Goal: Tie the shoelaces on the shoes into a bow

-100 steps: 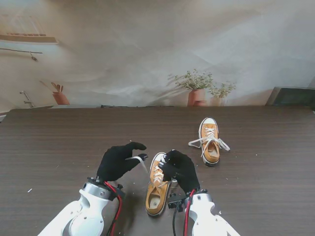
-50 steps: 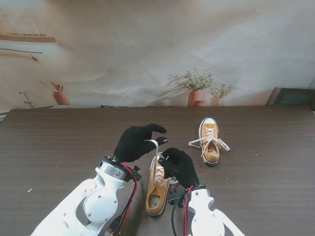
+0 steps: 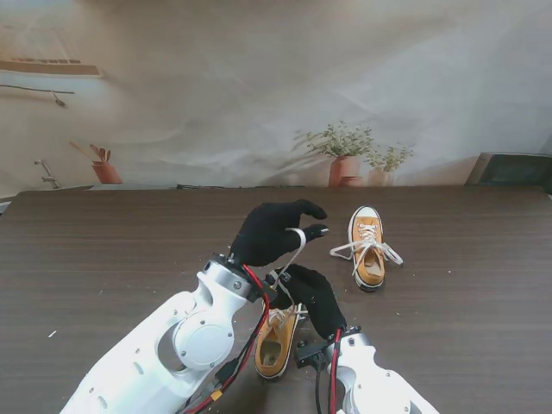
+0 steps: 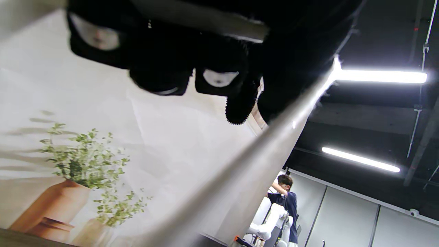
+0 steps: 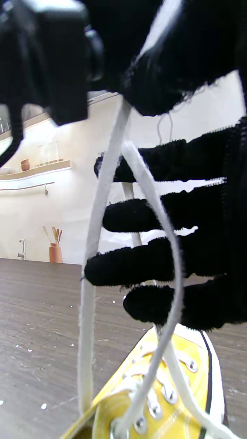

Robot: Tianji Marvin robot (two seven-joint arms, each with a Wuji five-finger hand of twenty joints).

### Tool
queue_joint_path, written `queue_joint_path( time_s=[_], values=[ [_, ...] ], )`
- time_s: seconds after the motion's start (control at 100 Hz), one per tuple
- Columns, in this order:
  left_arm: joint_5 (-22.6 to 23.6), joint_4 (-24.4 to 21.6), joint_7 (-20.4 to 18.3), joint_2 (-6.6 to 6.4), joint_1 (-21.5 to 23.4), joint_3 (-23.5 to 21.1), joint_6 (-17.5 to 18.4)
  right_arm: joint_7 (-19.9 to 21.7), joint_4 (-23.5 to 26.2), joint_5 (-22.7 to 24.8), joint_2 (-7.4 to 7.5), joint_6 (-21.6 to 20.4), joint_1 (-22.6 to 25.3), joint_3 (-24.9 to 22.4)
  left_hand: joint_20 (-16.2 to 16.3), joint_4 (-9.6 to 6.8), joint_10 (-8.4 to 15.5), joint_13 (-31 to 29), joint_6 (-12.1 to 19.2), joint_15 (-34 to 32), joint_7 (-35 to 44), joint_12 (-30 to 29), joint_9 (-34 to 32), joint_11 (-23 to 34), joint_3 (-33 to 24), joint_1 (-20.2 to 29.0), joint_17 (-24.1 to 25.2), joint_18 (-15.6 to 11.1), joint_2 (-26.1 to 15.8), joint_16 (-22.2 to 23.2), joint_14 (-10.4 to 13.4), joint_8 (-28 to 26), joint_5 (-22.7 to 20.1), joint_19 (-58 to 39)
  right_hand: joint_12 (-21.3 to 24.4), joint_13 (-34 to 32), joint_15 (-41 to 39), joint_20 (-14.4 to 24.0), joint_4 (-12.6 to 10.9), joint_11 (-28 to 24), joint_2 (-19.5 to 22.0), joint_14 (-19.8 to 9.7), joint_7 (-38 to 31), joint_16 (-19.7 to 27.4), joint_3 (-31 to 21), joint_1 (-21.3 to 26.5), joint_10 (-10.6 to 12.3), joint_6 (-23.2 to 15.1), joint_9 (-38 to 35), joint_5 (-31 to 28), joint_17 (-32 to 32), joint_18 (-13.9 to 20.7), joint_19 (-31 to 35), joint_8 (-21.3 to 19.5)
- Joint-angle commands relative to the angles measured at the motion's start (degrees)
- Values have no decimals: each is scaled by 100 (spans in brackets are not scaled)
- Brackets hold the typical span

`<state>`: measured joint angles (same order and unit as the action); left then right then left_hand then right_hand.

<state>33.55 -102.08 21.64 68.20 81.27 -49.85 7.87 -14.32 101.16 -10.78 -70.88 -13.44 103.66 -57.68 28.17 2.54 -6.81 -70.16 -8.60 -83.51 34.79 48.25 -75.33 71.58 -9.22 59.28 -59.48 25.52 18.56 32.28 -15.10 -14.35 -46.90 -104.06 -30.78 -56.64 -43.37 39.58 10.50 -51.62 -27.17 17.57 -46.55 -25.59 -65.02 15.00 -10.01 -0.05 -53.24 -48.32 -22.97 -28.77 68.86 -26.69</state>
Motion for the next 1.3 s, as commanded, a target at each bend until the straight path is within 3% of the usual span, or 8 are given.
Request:
queue_joint_path(
  time_s=[0.0,0.25,0.44,0.61,0.86,0.95,1.08,1.29],
  values=[
    [-47,-25,-94,135,-142,79,-73,90,14,95,47,-17,24,-22,-65,-77,117,-268,320,-32,36,80,-58,207,187,243,-91,21,-189,105,168,-98,53,-395,52,156,83,72,-138,53,-252,-189,93,-51,318,-81,141,-127,128,74,79,155,-54,-215],
    [-122,325,-118,271,-769,568,-352,93,-48,332,70,-43,9,-52,-70,-80,131,-267,342,-33,66,81,-60,208,204,236,-87,16,-205,108,194,-88,53,-382,0,130,-12,89,-78,-131,-1076,-392,-167,-72,168,223,365,-167,105,255,-18,301,11,-406],
    [-317,655,-290,378,-1176,930,-591,-35,-129,751,71,-58,-22,-56,-133,-86,192,-262,349,67,69,71,-46,178,219,230,-63,30,-205,70,215,-64,71,-231,-159,-152,-464,141,862,-511,-1732,-667,-1328,-137,202,1026,627,-863,-159,300,-432,497,496,551],
    [-432,850,-400,450,-1353,1195,-722,-126,-163,945,68,-67,-28,-76,-336,-85,272,-266,327,535,-29,-2,62,-27,254,174,14,392,-270,-80,174,-27,122,308,-295,-280,-733,177,743,-719,-1733,-788,-1634,-195,33,1502,755,-1436,-373,-104,-598,585,703,736],
    [-584,905,-908,403,-1522,1384,-1009,-196,-134,967,56,-87,9,-108,554,-87,7,1040,339,2243,-909,-483,1400,-2051,-169,-648,1725,581,-401,190,-193,-198,537,1697,-296,-323,-806,158,618,-745,-1687,-815,-1727,-174,-241,1728,791,-1702,-528,-572,-619,604,753,602],
    [-654,906,-1059,376,-1550,1389,-1029,-193,-118,923,54,-94,28,-114,974,-114,-127,2197,425,3311,-1220,-907,2263,-3155,-425,-991,2982,532,-482,237,-235,-127,886,2602,-330,-302,-831,150,635,-788,-1747,-838,-1741,-169,-356,1743,806,-1600,-525,-562,-610,637,771,388],
    [-681,815,-1483,261,-1627,1383,-1240,-78,-83,787,75,-84,56,-124,590,-173,-295,4338,563,5172,-1778,-1674,4176,-4629,0,-1034,5185,-9,-645,-91,-96,46,1542,4442,-429,-166,-850,144,647,-906,-1584,-888,-1689,-162,-366,1838,852,-1467,-400,-447,-499,705,754,-51],
    [-631,872,-1872,179,-1843,1421,-1562,36,-49,699,99,-23,76,-124,461,-249,-338,5691,560,6660,-2188,-2606,5577,-5772,313,-1116,6095,-534,-696,-601,60,145,1859,6584,-529,74,-743,105,652,-1030,-1412,-953,-1738,-124,-402,1933,901,-1450,-210,-253,-280,779,583,-481]
  ],
)
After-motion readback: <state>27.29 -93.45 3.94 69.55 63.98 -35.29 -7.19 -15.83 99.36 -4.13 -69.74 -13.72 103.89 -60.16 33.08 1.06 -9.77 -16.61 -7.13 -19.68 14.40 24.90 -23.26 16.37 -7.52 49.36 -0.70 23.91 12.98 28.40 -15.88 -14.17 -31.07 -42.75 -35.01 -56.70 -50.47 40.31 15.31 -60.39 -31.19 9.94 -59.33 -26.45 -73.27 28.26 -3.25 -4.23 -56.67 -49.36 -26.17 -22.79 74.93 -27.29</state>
